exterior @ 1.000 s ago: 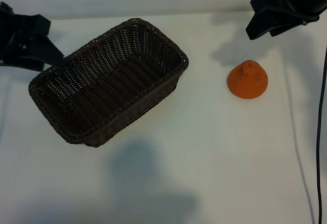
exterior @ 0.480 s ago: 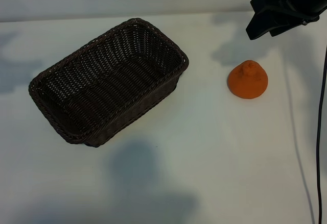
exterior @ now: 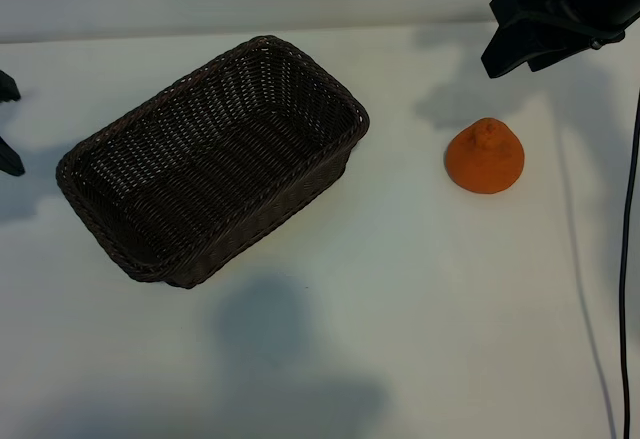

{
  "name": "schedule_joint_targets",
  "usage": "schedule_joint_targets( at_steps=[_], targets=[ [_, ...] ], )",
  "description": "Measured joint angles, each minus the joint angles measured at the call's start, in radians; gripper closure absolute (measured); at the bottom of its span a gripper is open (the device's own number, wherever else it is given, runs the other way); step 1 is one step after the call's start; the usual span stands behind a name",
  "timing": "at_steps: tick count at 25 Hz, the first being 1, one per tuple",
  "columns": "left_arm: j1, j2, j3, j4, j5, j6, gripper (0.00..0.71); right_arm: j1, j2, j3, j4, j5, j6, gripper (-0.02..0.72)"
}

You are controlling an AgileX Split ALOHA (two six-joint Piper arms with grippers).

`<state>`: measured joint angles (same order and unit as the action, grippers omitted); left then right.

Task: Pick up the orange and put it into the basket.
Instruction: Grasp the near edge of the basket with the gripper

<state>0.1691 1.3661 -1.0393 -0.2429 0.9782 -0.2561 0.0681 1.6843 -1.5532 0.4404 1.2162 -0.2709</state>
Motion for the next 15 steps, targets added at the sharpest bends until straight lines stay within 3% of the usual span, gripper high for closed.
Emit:
schedule_joint_targets(
  at_steps=[5, 15],
  targets=[
    [0.000, 0.023, 0.080, 0.002, -0.111, -0.052, 0.252, 0.000, 0.000, 0.000, 0.000, 0.000, 0.000, 0.228],
    [0.000, 0.088, 0.099, -0.028, -0.174, -0.061, 0.252, 0.000, 0.000, 0.000, 0.000, 0.000, 0.000, 0.228]
  ],
)
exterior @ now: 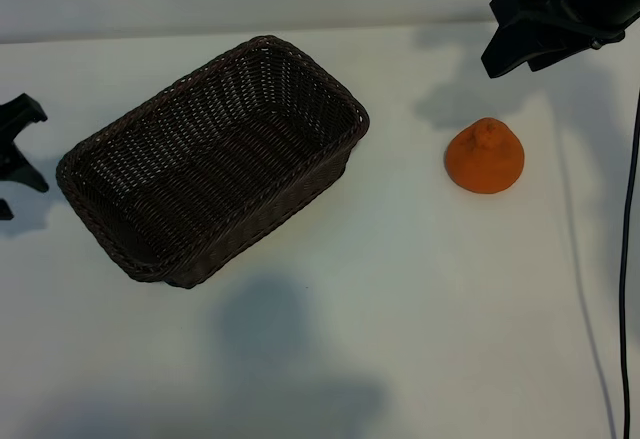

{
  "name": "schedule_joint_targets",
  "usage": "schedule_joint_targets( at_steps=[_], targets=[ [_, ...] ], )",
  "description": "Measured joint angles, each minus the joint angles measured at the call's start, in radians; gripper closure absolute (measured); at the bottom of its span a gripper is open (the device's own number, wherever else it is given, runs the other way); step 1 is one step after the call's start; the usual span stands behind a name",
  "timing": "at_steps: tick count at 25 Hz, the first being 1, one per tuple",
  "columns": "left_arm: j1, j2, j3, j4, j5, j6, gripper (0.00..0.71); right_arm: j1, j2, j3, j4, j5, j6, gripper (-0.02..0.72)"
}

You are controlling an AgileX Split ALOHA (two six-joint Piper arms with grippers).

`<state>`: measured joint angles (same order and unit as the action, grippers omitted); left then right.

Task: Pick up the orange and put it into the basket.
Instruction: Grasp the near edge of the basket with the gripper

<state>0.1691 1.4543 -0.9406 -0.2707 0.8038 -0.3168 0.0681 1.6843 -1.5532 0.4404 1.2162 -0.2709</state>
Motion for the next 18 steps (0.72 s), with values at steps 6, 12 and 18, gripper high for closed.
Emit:
schedule_joint_targets(
  at_steps=[6, 12, 18],
  targets=[
    [0.000, 0.023, 0.009, -0.059, -0.054, 0.003, 0.252, 0.000, 0.000, 0.000, 0.000, 0.000, 0.000, 0.228],
    [0.000, 0.080, 0.017, -0.070, -0.063, 0.003, 0.252, 0.000, 0.000, 0.000, 0.000, 0.000, 0.000, 0.228],
    [0.000, 0.125, 0.017, -0.134, -0.103, 0.046, 0.252, 0.000, 0.000, 0.000, 0.000, 0.000, 0.000, 0.228]
  ],
)
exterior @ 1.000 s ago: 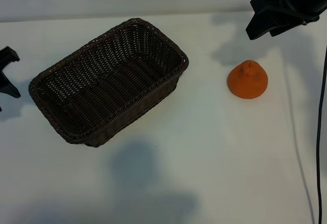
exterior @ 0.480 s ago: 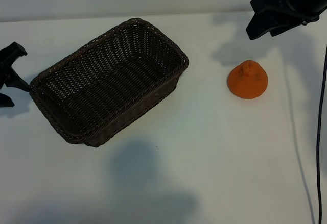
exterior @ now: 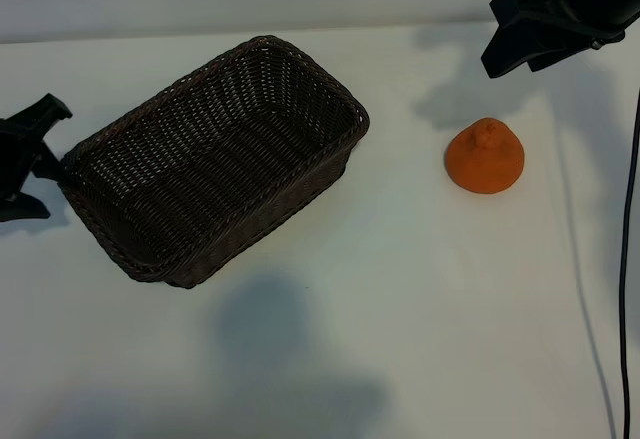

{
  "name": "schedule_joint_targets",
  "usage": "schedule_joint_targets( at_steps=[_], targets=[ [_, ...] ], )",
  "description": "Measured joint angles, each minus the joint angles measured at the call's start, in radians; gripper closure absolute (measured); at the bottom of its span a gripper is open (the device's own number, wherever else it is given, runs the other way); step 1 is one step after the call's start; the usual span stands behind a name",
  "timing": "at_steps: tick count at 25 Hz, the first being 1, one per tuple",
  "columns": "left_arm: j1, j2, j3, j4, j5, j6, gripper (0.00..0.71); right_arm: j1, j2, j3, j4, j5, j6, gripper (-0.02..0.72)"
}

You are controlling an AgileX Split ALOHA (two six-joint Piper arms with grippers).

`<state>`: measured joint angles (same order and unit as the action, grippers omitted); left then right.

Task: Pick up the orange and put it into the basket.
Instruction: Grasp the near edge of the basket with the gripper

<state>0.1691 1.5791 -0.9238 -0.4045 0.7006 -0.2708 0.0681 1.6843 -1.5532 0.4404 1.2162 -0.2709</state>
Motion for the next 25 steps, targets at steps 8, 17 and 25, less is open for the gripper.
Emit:
schedule_joint_targets(
  at_steps=[8, 17, 25],
  targets=[
    [0.000, 0.018, 0.005, -0.041, -0.026, 0.032, 0.252, 0.000, 0.000, 0.000, 0.000, 0.000, 0.000, 0.228],
    [-0.005, 0.085, 0.008, -0.044, -0.032, 0.032, 0.252, 0.000, 0.000, 0.000, 0.000, -0.001, 0.000, 0.228],
    [-0.061, 0.187, 0.009, -0.161, -0.105, 0.121, 0.252, 0.000, 0.000, 0.000, 0.000, -0.001, 0.000, 0.228]
  ],
)
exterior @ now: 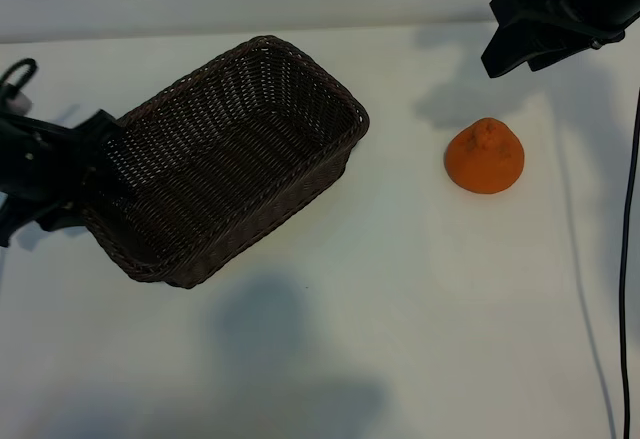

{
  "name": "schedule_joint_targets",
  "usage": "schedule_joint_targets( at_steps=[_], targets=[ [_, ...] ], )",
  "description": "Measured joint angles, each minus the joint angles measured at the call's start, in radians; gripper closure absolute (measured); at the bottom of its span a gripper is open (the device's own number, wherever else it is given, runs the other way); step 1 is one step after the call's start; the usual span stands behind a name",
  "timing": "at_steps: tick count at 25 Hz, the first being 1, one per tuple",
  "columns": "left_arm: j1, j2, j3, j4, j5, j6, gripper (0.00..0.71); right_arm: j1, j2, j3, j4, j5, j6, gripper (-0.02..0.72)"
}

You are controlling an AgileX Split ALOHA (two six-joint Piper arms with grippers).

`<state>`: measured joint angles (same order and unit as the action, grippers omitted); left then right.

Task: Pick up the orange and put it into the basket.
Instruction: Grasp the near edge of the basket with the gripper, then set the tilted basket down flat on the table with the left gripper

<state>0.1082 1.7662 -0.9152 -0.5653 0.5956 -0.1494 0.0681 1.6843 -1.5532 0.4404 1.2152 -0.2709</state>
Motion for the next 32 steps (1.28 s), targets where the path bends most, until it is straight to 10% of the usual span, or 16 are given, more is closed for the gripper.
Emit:
schedule_joint_targets(
  at_steps=[7, 11, 20, 32],
  targets=[
    [-0.001, 0.043, 0.000, -0.034, -0.005, 0.016, 0.286, 0.000, 0.000, 0.000, 0.000, 0.000, 0.000, 0.228],
    [-0.001, 0.044, 0.000, -0.028, -0.005, 0.043, 0.550, 0.000, 0.000, 0.000, 0.000, 0.000, 0.000, 0.228],
    [-0.001, 0.044, -0.013, -0.048, 0.034, 0.094, 0.546, 0.000, 0.000, 0.000, 0.000, -0.001, 0.000, 0.228],
    [-0.001, 0.045, -0.395, 0.045, 0.472, 0.113, 0.546, 0.000, 0.000, 0.000, 0.000, -0.001, 0.000, 0.228]
  ],
)
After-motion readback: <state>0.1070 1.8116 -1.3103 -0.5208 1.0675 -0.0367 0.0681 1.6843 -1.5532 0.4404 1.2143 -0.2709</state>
